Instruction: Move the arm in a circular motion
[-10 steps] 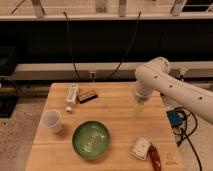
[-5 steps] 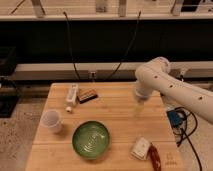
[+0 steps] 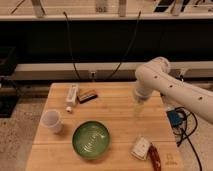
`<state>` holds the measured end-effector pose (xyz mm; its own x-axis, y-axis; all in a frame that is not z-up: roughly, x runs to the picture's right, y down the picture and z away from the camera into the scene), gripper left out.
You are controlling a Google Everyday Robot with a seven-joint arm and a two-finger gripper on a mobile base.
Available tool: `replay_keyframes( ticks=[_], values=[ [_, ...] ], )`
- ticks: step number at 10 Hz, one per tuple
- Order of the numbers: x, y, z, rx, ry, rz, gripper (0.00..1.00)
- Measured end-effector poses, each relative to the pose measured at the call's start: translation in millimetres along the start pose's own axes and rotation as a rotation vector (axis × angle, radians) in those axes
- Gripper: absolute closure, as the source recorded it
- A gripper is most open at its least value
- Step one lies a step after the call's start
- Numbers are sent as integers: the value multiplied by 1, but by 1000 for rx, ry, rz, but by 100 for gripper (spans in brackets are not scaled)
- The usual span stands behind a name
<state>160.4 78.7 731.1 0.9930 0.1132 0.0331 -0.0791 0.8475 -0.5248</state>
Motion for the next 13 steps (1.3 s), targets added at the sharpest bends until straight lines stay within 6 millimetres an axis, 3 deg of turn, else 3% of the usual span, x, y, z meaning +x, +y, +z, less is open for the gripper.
replay_keyframes(
  ticks=[13],
  values=[
    [-1,-3,0,5,-1,26,20]
  ],
)
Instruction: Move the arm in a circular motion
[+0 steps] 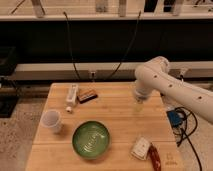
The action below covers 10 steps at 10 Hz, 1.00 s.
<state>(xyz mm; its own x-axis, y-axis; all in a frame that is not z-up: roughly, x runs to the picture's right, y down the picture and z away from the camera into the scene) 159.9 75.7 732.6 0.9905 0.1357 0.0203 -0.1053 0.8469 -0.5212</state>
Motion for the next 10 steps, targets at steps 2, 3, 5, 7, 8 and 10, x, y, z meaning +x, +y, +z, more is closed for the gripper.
replay_keyframes(
  ticks=[2,3,5,7,8,10],
  values=[
    [-1,1,0,-1,0,0,20],
    [-3,2,0,0,-1,-2,20],
    [-4,2,0,1,1,-2,20],
    [-4,2,0,4,-1,5,20],
    [-3,3,0,5,-2,18,20],
    [-2,3,0,5,-2,22,20]
  ],
)
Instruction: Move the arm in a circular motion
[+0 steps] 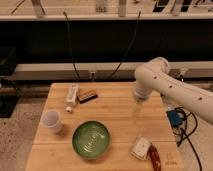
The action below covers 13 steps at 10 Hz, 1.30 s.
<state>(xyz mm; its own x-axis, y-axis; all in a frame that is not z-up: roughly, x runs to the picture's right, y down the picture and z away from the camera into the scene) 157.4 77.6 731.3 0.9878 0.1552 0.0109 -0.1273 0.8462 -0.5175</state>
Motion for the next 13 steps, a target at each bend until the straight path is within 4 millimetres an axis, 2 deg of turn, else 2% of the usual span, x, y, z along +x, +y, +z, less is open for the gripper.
replay_keyframes(
  ticks=[13],
  values=[
    [-1,3,1,5,-6,51,20]
  ],
)
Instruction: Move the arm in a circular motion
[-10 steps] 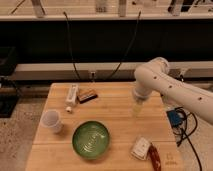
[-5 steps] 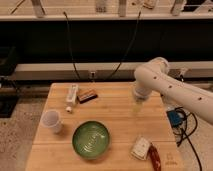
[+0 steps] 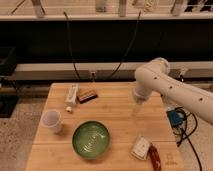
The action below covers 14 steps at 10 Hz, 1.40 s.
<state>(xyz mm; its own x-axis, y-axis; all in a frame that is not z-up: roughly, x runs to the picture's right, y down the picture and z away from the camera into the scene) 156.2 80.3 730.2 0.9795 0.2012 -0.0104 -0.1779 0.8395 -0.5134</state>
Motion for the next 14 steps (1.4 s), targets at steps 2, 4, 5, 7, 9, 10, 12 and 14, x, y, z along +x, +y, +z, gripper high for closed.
replay_keyframes(
  ticks=[2,4,5,7,9,10,12,14],
  values=[
    [0,0,0,1,-1,5,20],
    [0,-2,-1,1,-2,9,20],
    [0,-2,-1,1,-3,13,20],
    [1,-2,-1,0,-5,21,20],
    [1,-3,-2,0,-8,27,20],
    [1,-3,-2,-1,-7,29,20],
    [1,-4,-2,-3,-6,35,20],
    [1,-5,-3,-2,-6,38,20]
  ],
)
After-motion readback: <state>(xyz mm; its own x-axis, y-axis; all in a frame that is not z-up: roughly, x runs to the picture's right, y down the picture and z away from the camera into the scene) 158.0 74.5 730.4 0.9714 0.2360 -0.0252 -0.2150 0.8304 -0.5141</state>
